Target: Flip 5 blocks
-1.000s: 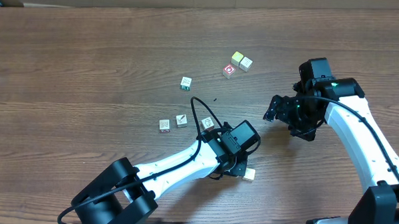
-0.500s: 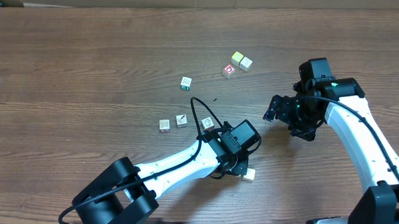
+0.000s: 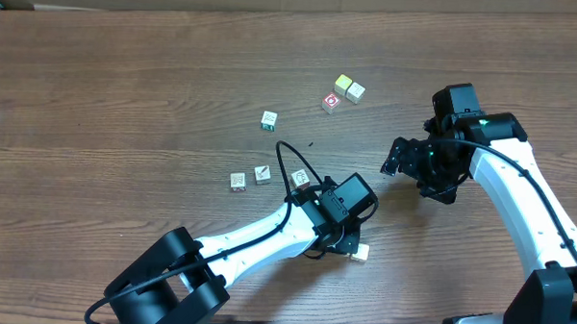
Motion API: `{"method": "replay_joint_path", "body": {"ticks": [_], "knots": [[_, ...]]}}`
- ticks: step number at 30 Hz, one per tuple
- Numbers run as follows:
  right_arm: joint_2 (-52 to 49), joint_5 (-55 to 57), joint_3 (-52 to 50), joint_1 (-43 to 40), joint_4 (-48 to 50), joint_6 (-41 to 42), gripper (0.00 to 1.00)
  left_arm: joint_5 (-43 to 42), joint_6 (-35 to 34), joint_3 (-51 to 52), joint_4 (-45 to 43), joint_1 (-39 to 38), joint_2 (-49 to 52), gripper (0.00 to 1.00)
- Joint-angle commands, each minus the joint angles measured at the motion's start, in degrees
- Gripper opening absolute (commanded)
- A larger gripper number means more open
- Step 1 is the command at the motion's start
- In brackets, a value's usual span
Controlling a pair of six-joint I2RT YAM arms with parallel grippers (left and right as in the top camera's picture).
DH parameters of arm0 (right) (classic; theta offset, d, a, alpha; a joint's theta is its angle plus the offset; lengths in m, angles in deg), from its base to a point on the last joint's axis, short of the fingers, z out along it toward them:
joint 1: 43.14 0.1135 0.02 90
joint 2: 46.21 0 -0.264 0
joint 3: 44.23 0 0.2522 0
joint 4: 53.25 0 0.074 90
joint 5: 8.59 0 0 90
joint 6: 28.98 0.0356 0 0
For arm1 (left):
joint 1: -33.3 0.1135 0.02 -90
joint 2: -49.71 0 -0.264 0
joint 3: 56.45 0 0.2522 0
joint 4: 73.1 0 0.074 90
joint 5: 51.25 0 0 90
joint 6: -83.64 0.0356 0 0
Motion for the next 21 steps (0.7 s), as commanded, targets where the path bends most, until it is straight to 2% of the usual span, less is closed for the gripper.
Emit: {"method": "replay_joint_path", "body": {"ticks": [1,21], "knots": [[0.07,-0.07,1.16,0.04,0.28,-0.42,0.92,-0.66,0.70,0.42,-0.52,0.24,0.66,0.14],[0.07,-0.07,1.16,0.04,0.31,-0.42,0.92,-1.99,1.99,0.42,-0.94,0.22,0.66,0.15]]}}
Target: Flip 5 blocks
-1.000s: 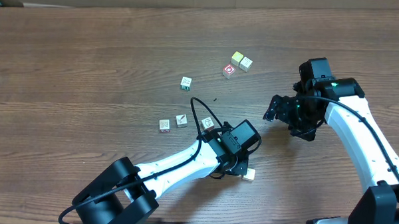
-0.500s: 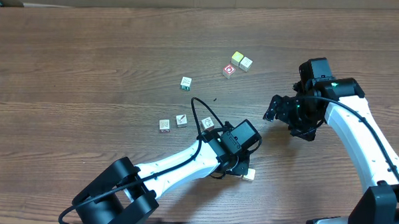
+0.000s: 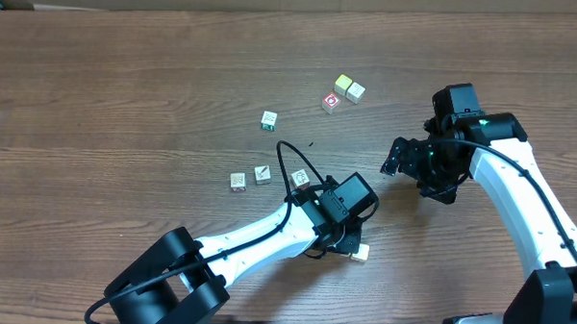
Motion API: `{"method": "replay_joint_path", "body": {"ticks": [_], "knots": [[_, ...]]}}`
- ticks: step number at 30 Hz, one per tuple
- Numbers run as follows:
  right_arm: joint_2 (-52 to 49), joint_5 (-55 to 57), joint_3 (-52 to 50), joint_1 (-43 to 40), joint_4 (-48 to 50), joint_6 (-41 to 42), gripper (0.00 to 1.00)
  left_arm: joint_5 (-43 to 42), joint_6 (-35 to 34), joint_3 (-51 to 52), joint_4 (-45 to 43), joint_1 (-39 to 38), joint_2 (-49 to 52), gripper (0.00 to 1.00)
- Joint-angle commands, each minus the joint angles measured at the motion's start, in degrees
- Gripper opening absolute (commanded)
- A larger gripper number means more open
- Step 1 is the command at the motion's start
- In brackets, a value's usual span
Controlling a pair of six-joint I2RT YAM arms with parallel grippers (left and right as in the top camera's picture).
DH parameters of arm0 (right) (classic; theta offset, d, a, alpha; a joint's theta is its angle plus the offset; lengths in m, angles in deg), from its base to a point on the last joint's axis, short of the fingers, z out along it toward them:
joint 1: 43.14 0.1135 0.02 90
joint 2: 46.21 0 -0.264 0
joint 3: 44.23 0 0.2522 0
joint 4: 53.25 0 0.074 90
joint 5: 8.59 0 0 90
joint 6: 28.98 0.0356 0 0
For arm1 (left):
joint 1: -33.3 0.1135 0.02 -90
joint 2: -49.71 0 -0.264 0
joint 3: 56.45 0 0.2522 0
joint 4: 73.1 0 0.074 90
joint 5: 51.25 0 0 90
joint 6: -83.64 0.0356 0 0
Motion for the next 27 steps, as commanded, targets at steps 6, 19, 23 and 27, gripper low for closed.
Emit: {"method": "replay_joint_path", "body": {"ticks": [6,19,23,27], "knots": [[0.07,-0.07,1.16,0.04,0.31,-0.42,0.92,-1.55,1.36,0.42,-0.46,0.22,0.66,0.15],[0.07,-0.04,1.16,0.04,0.42,-0.44,0.93,2.71,3.13,-0.07,0.13,2.78,-1.42,0.29],[0.07,-0.04,1.16,0.04,0.87,-0.44,0.95,4.55,5.97,-0.92,0.26,6.58,-4.04,0.37],[0.07,-0.04,1.16,0.04,1.09,-0.44,0.96,6.67,10.16,-1.79,0.13,12.94,-4.50,0.37]]}}
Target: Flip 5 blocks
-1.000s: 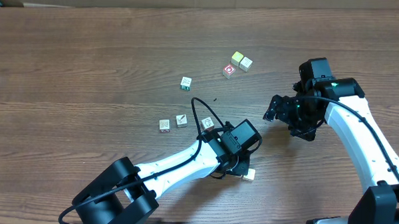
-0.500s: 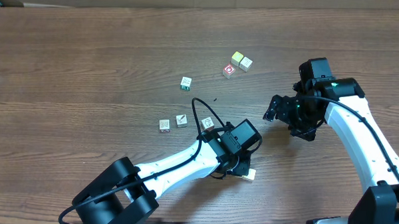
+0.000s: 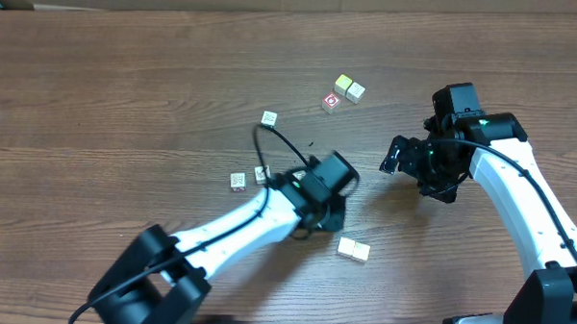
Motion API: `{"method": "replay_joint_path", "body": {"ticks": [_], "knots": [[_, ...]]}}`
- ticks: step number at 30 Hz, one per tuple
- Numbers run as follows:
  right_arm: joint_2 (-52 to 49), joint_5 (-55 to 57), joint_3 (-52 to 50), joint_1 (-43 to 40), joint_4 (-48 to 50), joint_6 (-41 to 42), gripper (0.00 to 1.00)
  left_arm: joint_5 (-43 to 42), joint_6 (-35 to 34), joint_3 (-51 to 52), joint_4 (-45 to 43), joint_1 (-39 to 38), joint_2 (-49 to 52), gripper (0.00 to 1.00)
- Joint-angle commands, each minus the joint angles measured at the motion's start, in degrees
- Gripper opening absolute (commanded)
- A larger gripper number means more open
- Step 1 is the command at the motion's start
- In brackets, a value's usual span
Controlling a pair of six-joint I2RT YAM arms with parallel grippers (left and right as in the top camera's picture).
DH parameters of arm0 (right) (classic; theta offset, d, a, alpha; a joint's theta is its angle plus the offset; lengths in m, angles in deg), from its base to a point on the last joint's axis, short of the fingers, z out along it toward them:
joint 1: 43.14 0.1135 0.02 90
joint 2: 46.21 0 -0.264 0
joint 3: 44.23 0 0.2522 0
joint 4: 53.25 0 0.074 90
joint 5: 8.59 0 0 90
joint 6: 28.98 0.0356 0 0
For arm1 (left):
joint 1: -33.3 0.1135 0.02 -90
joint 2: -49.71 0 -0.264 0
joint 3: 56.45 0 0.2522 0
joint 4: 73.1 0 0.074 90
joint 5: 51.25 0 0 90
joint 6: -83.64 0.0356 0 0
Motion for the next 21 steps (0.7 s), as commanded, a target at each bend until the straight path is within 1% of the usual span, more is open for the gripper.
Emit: {"method": "replay_joint_path", "body": {"ticks": [1,6,8,9,11,13,16,18,21], "knots": [[0.07,-0.04,1.16,0.04,0.37,-0.44,0.97,3.02,6.10,-1.84,-0.22,5.99,-1.38,0.38],[0.07,-0.07,1.16,0.04,1.11,-0.44,0.98,-3.19,10.40,-3.15,-1.01,14.84,0.98,0.40],[0.07,-0.07,1.16,0.04,1.60,-0.44,0.98,-4.83,11.34,-4.17,-1.09,16.50,2.40,0.41],[0.07,-0.07,1.16,0.04,1.86,-0.44,0.98,-5.09,11.45,-4.81,-1.11,16.98,3.17,0.44],[0.07,-0.07,1.16,0.04,2.29,-0.44,1.00,-5.11,11.47,-5.92,-1.09,17.00,4.42,0.48],[0.07,-0.07,1.16,0.04,2.47,-0.44,1.00,-5.46,11.43,-6.88,-1.09,16.44,5.60,0.54],[0.07,-0.04,1.16,0.04,2.54,-0.44,1.00,-6.64,10.73,-8.33,-1.14,15.17,8.11,0.58],[0.07,-0.07,1.16,0.04,2.51,-0.44,1.00,-6.62,9.22,-8.90,-1.11,14.45,10.03,0.57],[0.07,-0.04,1.16,0.04,2.47,-0.44,1.00,-6.62,6.73,-8.94,-1.05,14.10,12.35,0.52]]}}
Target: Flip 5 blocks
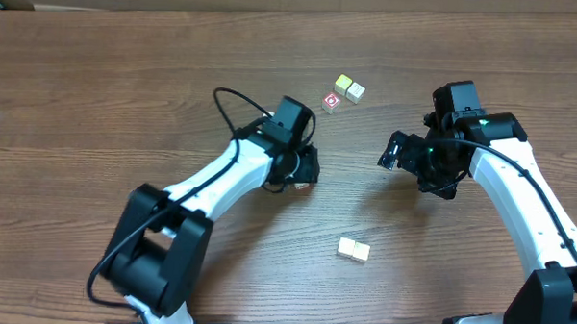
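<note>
Two pale blocks (354, 249) lie side by side on the table, near the front. A yellow-green and a white block (347, 87) touch at the back, and a red-marked block (331, 103) lies just beside them. My left gripper (303, 172) points down at the table's middle, and a pale block edge (303, 185) shows at its tip. The wrist hides its fingers, so their state is unclear. My right gripper (393, 154) hovers to the right of centre with nothing visibly in it. Its opening is too dark to read.
The left arm (221, 179) stretches diagonally from the front left and covers the table under it. The right arm (518, 199) comes in from the front right edge. A black cable (235, 100) loops above the left wrist.
My left gripper has moved up and to the left, from beside the centre to the table's middle-left. Its arm now covers the small blocks that showed at the left. The right gripper has barely shifted.
My left gripper stood low over the front-centre spot, with one pale block showing at its tip, and held there. Then it was up and to the left, with two pale blocks left side by side. Now it is farther back and left. The right arm stayed put.
</note>
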Motion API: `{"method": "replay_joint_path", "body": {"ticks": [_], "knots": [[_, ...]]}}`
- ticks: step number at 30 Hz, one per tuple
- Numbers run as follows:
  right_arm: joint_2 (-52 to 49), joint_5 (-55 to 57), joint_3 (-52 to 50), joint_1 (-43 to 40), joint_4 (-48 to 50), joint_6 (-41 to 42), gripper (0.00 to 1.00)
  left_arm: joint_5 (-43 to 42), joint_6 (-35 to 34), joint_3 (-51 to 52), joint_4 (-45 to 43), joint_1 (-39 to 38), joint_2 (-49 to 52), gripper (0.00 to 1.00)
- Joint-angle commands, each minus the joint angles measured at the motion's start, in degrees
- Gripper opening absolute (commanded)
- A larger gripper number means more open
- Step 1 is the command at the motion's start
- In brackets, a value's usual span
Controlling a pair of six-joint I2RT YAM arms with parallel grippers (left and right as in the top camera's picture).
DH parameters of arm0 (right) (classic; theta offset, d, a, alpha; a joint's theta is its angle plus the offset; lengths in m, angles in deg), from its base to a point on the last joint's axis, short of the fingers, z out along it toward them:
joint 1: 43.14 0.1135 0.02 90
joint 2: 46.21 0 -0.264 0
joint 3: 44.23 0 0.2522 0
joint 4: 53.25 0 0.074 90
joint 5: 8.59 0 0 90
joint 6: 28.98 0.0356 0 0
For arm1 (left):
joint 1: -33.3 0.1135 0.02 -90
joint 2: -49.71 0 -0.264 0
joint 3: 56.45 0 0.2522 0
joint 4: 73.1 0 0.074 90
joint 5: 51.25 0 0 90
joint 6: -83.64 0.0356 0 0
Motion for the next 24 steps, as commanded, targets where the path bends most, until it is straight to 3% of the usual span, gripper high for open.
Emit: {"method": "replay_joint_path", "body": {"ticks": [1,6,11,14,24], "knots": [[0.07,-0.07,1.16,0.04,0.28,-0.44,1.00,-1.11,-2.84,-1.11,0.35,-0.37,3.28,0.52],[0.07,-0.04,1.16,0.04,0.35,-0.68,1.00,-1.14,-3.13,-1.20,0.42,0.15,3.96,0.49],[0.07,-0.07,1.16,0.04,0.31,-1.53,1.00,-1.11,-3.13,-1.75,0.50,0.15,3.96,0.37],[0.07,-0.07,1.16,0.04,0.28,-1.53,1.00,-1.11,-3.13,-2.47,1.31,0.15,3.96,0.21],[0.07,-0.04,1.16,0.04,-0.42,-1.55,1.00,-0.90,1.51,-8.94,13.31,0.33,3.93,0.09]]}}
